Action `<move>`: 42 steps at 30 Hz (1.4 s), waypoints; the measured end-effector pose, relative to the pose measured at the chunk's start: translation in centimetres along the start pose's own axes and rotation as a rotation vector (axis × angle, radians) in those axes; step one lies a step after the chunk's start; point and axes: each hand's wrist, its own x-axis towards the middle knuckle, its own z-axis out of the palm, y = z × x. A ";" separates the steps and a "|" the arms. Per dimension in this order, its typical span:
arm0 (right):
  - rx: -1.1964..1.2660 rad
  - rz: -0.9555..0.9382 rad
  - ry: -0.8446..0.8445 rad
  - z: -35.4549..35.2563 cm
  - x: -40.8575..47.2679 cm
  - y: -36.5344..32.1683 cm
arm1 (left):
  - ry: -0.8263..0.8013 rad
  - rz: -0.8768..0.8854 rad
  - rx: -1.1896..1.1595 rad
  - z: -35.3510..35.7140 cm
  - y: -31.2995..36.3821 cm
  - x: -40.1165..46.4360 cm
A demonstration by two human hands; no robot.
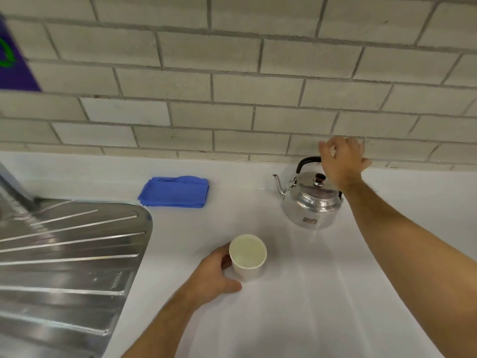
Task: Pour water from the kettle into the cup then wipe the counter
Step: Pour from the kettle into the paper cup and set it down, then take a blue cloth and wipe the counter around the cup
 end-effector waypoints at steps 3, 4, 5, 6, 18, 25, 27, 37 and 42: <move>0.150 -0.212 0.045 0.7 -1.7 -3.1 | 0.034 0.014 0.050 -2.1 0.5 0.1; 0.215 -0.248 -0.036 1.2 -2.5 -4.4 | 0.087 -0.015 0.037 -3.2 0.6 0.2; 0.274 -0.254 -0.135 1.8 -3.3 -5.9 | 0.155 -0.054 0.015 -4.3 0.8 0.3; 0.312 -0.238 -0.235 2.5 -4.1 -7.5 | 0.233 -0.087 0.000 -5.6 0.9 0.6; 0.263 0.458 -0.920 15.9 -10.5 -18.2 | 0.785 -0.350 0.011 -21.0 -1.8 7.9; 0.308 0.558 -0.825 19.2 -10.8 -18.7 | 0.643 -0.388 0.140 -23.8 -2.0 10.1; 0.331 0.594 -0.851 18.8 -10.6 -18.6 | 0.657 -0.389 0.181 -24.0 -1.3 10.0; 0.628 0.812 -0.886 19.9 -10.6 -19.2 | 0.586 -0.338 -0.073 -25.7 -1.0 12.2; 0.700 0.833 -0.849 20.2 -10.4 -19.6 | 0.499 -0.217 -0.198 -25.7 -0.7 11.9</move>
